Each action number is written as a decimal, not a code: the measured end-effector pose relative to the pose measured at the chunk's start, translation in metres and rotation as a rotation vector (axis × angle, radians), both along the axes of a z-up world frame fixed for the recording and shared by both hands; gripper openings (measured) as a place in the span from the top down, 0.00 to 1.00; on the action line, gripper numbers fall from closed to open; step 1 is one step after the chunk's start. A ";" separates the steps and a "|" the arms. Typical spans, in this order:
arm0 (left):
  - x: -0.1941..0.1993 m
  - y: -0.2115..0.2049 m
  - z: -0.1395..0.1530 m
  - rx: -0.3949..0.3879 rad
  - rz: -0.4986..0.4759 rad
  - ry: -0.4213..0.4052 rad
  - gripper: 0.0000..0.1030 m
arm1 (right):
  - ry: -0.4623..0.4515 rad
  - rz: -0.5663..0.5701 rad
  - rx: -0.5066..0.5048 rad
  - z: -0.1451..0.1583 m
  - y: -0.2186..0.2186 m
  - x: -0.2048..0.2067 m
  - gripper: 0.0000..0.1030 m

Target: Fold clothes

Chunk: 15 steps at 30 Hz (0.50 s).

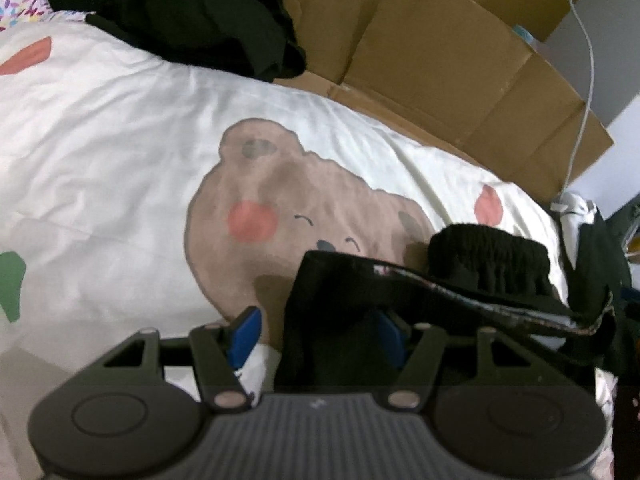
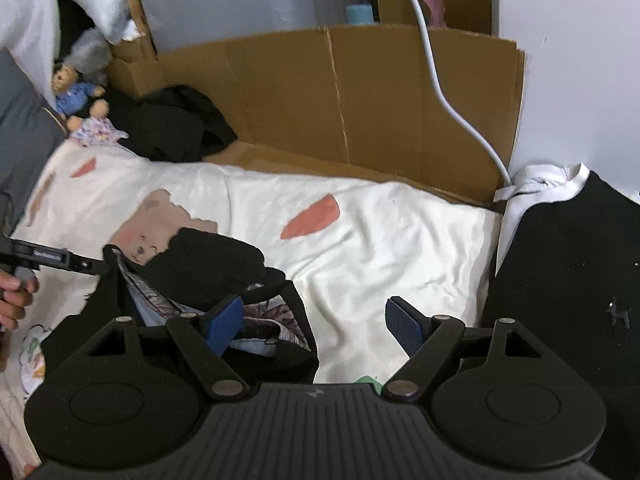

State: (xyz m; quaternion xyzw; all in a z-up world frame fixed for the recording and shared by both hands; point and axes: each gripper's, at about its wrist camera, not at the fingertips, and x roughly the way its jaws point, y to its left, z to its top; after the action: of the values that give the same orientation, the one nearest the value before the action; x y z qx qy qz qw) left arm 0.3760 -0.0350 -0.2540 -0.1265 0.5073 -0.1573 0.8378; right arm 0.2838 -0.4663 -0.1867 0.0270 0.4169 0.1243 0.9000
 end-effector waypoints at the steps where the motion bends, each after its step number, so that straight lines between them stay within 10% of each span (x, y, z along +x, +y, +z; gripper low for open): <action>1: -0.001 -0.001 -0.001 -0.002 -0.006 0.004 0.41 | 0.000 0.013 -0.002 0.001 -0.001 -0.001 0.20; 15: 0.001 -0.021 -0.010 -0.010 -0.011 0.011 0.49 | 0.086 0.176 -0.161 -0.035 0.038 0.006 0.20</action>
State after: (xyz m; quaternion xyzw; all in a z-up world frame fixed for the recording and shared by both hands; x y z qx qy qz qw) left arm 0.3772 -0.0564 -0.2638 -0.1290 0.5119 -0.1637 0.8334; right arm 0.2893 -0.4284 -0.2216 -0.0765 0.4644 0.1677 0.8662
